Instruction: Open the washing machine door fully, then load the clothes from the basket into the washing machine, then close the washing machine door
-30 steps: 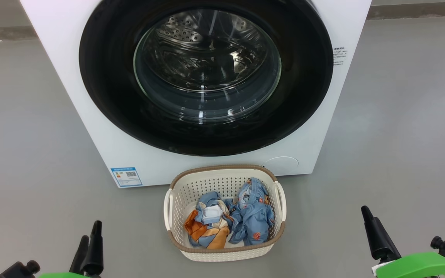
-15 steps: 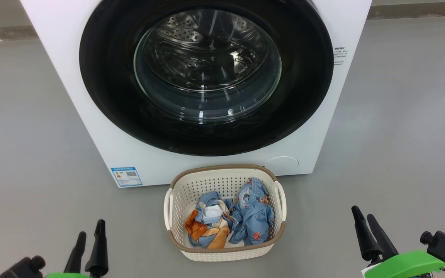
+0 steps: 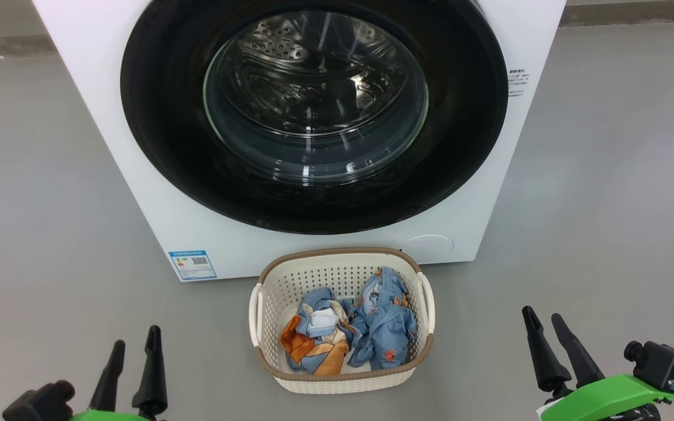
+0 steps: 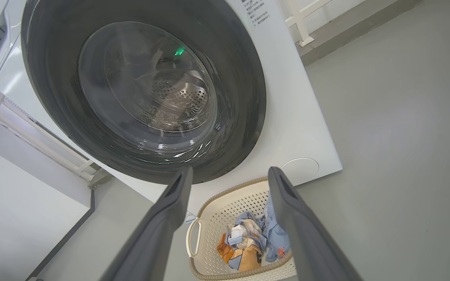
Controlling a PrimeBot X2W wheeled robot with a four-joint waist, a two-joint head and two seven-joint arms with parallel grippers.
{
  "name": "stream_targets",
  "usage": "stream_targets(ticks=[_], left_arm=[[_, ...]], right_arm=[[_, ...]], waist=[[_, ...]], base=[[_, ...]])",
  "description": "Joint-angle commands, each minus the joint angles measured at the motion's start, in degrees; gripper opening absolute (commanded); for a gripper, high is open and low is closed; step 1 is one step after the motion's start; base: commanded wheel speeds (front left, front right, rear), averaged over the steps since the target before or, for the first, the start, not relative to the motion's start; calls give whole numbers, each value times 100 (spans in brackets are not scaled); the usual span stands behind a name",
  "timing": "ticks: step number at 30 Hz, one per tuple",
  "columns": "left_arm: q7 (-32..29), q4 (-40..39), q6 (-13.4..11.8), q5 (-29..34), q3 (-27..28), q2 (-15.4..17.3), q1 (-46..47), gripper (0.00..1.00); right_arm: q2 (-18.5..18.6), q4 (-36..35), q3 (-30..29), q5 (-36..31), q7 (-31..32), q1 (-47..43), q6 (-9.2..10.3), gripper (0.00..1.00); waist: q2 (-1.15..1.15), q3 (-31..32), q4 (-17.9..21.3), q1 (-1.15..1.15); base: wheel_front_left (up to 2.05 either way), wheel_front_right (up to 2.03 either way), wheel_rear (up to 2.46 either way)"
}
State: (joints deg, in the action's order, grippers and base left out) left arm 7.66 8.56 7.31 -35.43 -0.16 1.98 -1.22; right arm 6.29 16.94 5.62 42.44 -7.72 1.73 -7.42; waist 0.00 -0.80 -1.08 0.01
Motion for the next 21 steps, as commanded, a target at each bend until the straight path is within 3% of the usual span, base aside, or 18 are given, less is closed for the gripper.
stream_targets(ticks=[1, 21], left_arm=[[82, -201, 11, 152, 108, 103, 57, 100], [419, -408, 14, 1408, 3, 170, -36, 100]], right_arm=[[85, -178, 106, -133, -79, 188, -5, 100], [91, -262, 65, -1302, -415, -5, -6, 100]], waist=[[0, -2, 0, 0], [0, 27, -17, 0]], base=[[0, 0, 0], [0, 0, 0]])
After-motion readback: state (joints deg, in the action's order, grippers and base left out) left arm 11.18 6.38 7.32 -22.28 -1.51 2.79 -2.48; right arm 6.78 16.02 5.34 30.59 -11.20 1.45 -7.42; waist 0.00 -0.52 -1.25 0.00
